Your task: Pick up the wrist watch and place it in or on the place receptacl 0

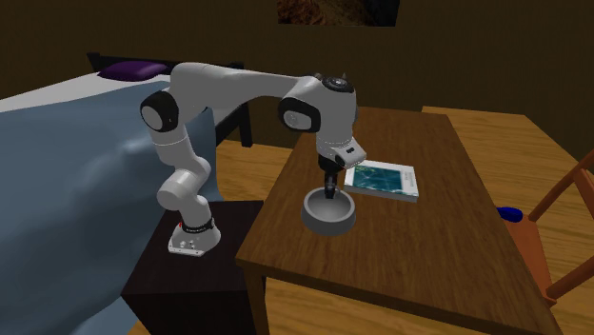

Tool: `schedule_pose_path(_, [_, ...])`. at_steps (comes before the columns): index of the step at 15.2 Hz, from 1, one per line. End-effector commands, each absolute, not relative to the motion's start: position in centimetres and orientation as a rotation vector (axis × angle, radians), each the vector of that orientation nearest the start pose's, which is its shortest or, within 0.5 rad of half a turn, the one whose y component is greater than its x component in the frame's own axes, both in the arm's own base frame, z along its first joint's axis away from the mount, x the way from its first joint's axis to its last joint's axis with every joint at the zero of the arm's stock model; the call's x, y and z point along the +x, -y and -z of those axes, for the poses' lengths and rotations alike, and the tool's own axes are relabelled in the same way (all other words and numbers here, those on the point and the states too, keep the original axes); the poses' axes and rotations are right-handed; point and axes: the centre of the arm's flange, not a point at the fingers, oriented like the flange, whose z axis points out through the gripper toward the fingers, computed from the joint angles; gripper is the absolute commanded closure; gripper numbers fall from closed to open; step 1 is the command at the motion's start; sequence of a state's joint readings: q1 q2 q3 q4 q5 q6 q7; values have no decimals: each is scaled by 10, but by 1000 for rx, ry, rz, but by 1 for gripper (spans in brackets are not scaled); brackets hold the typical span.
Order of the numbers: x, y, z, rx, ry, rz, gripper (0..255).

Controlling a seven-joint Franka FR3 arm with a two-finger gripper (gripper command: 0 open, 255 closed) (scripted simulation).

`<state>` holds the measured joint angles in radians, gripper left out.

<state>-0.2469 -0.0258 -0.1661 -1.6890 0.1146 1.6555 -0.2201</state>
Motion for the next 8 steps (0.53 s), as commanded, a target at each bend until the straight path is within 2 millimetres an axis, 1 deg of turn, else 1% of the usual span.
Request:
schedule_pose_path(1, [510,212,-580,-3011,-307,45,255])
schedule_pose_path(4, [510,212,-566,-3011,-307,45,255])
schedule_pose_path(8, [510,212,-566,-3011,-307,45,255])
